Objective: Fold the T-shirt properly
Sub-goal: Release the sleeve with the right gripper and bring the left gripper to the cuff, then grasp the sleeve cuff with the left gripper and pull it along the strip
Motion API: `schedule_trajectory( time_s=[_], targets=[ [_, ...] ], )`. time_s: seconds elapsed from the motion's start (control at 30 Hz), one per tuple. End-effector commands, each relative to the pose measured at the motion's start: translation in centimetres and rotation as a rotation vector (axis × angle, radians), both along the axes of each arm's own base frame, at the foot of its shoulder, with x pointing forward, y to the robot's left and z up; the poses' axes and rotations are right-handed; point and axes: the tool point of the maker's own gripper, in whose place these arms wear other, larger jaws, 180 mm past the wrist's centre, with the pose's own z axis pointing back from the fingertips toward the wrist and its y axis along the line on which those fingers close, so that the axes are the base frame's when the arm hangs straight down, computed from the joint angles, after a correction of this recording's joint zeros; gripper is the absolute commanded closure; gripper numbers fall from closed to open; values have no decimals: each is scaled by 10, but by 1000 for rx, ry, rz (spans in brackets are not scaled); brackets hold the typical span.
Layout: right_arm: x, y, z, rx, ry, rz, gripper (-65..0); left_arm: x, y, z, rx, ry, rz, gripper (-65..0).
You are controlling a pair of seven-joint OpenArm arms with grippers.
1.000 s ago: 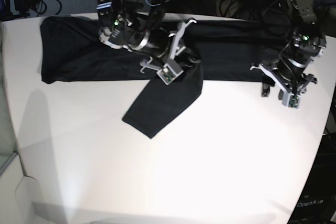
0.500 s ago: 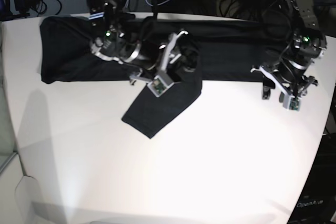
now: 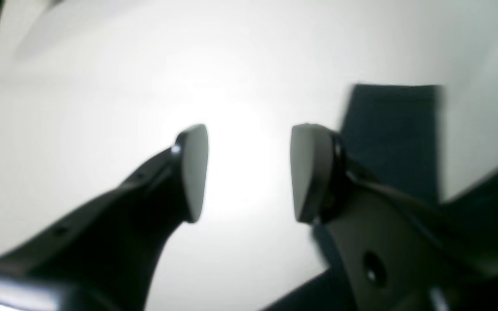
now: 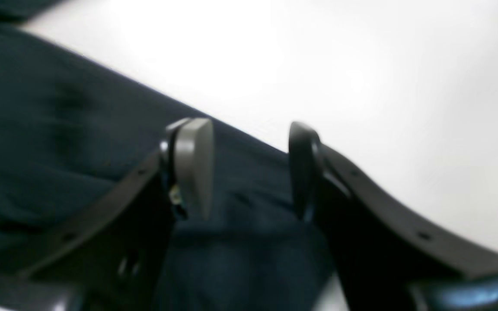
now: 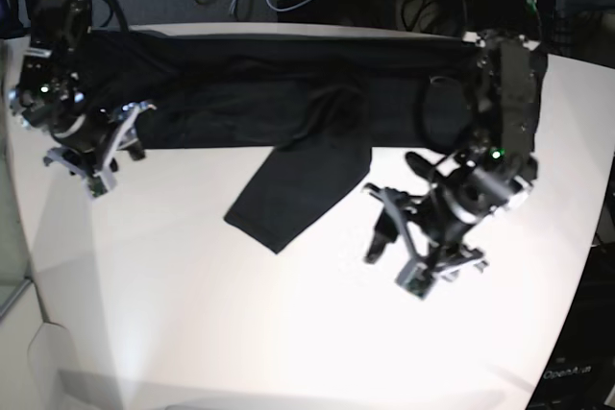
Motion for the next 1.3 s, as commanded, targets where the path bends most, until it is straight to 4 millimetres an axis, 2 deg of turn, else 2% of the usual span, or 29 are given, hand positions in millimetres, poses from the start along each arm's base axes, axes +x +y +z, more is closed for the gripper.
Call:
schedule_trajectory(
  time_s=[0.0, 0.07, 0.13, 0.2, 0.33, 0.47, 0.7, 0.77, 1.13, 1.27],
  targets=[
    [1, -14, 12, -15, -36, -23, -297, 11, -12, 20, 0, -61, -30, -296],
    [-6, -37, 19, -44, -50, -76, -297, 18, -37, 16, -6, -41, -73, -297],
    [-15, -55, 25, -65, -62, -127, -297, 33, -46, 9, -11, -11, -14, -297],
    [-20, -72, 36, -92, -83, -175, -297, 39, -67, -8, 4, 33, 14, -297],
    [-29, -97, 46, -113, -103, -257, -297, 28, -115, -36, 54, 95, -40, -297],
    [-36, -109, 45, -130, -74, -295, -297, 19, -147, -52, 77, 138, -63, -295],
    [-34, -105, 53, -146, -91, -284, -296, 6, -130, -117, 135, 287, 60, -293],
    [-33, -104, 54, -142, -95, -282, -296, 3, -130, -125, 110, 314, 78, -293],
    [-32, -98, 51, -122, -96, -284, -296, 0, -144, -129, -11, 361, 69, -293],
    [-32, -98, 52, -122, -97, -284, -296, 6, -153, -119, -79, 318, 85, -293]
  ],
)
